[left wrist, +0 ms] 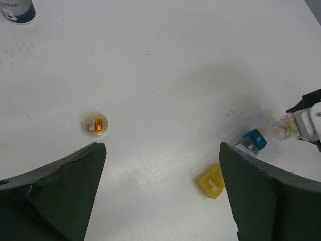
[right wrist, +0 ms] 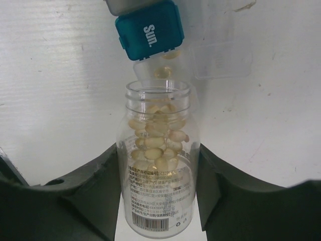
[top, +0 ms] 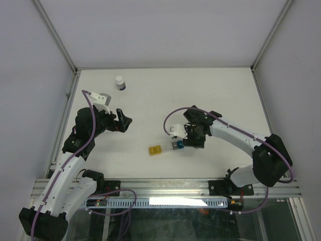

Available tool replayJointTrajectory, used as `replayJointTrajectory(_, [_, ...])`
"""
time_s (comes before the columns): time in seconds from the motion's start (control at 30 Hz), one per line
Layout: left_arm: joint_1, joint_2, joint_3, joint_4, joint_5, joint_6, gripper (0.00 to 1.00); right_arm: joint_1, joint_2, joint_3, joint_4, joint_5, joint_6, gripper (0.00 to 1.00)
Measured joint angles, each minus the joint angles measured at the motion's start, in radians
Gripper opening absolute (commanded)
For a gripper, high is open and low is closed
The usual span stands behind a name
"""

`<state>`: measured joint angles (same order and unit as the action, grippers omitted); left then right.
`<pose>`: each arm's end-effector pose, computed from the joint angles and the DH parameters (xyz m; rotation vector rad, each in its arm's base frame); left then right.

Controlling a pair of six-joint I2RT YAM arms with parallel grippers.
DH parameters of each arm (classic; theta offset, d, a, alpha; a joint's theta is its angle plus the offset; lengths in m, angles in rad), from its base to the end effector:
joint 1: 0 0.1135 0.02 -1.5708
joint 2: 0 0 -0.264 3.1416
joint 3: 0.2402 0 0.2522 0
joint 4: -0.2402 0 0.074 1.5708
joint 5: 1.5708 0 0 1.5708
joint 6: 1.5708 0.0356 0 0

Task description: Sort the pills into containers

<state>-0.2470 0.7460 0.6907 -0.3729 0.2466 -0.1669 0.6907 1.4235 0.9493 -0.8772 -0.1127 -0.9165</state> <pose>0.1654 -0.0507 0.2940 0.2411 2.0074 -0.5107 0.1904 0.1626 0.2094 -2.1062 2.0058 0.1269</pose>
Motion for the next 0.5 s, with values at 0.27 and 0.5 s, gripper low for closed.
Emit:
replayJointTrajectory(0.27, [0.000, 0.000, 0.000, 0.000, 0.016, 0.000, 0.99, -0.003, -0.003, 0.002, 0.011, -0.006, -0.001, 0.00])
replayJointTrajectory(0.5, [0.000, 0.000, 0.000, 0.003, 0.028, 0.000, 0.99, -0.060, -0.026, -0.020, 0.038, -0.089, 0.000, 0.00])
